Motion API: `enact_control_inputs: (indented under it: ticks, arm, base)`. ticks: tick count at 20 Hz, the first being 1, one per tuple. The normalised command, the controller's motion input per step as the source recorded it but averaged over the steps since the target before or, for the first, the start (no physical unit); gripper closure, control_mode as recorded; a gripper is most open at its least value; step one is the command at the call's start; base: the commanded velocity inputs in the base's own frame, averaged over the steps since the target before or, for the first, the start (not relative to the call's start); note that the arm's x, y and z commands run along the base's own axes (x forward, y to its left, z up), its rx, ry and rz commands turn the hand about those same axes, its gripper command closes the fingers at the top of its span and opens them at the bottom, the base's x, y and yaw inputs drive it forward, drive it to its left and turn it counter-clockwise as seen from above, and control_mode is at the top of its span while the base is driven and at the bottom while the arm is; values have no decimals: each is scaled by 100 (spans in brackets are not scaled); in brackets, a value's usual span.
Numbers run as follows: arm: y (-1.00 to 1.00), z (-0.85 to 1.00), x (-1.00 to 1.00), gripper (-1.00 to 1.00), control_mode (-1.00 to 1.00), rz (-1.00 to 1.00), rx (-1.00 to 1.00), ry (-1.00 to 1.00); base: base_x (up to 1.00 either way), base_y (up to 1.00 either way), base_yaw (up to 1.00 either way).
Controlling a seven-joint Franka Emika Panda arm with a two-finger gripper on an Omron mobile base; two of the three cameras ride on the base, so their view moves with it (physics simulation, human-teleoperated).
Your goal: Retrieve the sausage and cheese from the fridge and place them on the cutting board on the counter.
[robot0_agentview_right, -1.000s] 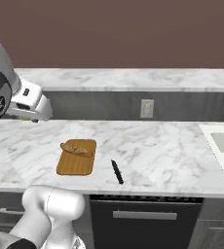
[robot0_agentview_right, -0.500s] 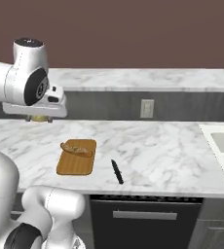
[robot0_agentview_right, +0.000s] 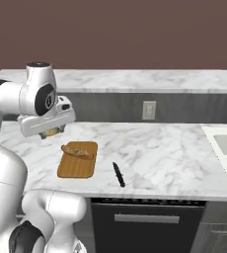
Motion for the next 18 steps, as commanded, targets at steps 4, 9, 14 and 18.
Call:
enact_control_inputs:
  ticks: [4,9,14,18]
  arm:
    - [0,-47,41,100,-100,40,-8,0]
    - [0,-30,23,100,-100,35,0,0]
    - [-6,-42,14,100,-100,28,0,0]
    - [-9,-53,35,100,-100,27,0,0]
  base:
    - [0,0,0]
    - [0,0,0]
    - [0,0,0]
    - [0,0,0]
